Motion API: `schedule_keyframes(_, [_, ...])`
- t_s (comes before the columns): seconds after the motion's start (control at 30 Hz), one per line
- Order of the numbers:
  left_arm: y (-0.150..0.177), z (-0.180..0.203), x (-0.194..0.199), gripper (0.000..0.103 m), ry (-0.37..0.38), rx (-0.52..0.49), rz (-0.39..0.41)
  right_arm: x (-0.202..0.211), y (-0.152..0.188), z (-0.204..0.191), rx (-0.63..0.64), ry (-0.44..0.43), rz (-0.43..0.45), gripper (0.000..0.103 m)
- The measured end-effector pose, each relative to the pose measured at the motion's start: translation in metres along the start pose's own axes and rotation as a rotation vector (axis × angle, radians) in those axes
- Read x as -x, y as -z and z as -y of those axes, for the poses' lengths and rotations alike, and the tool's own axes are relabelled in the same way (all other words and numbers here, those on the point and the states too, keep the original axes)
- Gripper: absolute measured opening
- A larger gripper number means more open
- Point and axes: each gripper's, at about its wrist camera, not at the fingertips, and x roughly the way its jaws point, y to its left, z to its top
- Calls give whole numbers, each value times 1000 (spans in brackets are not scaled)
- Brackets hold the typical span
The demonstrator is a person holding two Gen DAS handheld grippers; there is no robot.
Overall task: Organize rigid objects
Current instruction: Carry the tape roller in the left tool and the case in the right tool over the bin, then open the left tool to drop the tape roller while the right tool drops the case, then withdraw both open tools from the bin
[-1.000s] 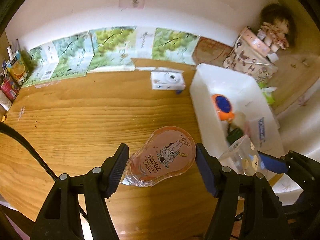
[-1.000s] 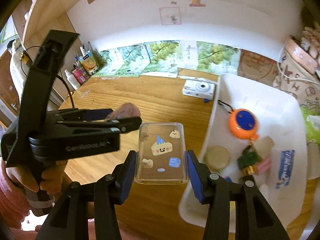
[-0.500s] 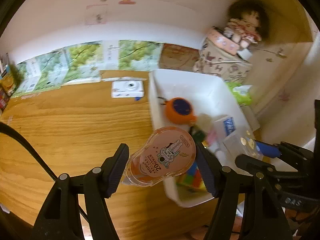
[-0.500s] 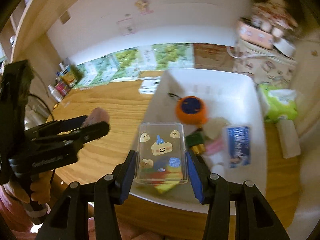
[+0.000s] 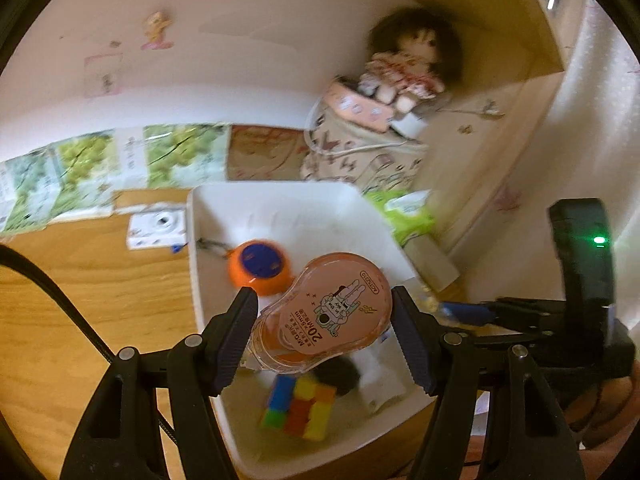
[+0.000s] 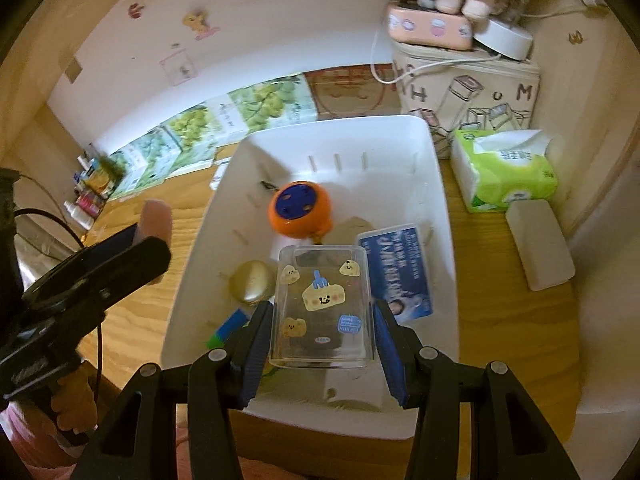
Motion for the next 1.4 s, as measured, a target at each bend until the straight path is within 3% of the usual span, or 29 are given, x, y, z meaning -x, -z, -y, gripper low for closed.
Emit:
schedule_keyframes(0.3, [-6,7,-11,74,16,3,54,-16,-17,20,-56,2,-19,50])
schedule_keyframes(0.33, [-5,5,-11,80,19,12,52,-17,-18,21,-59,1,-22,52])
schedule_keyframes(0.47, [-2,-3,-2,86,6,52,74,-16,-17,20,-75,11,-24,69])
schedule_keyframes(0.67, [4,-26,16,88,-22,103,69,-12,-17,9,-80,33,-16,76])
schedule_keyframes(1.03, [12,-85,63,88,-77,120,19,-2,-16,-44,-56,119,69,80])
schedule_keyframes(1.4, [7,-161,89,88,-112,124,-63,-2,-65,-120,118,168,186,81])
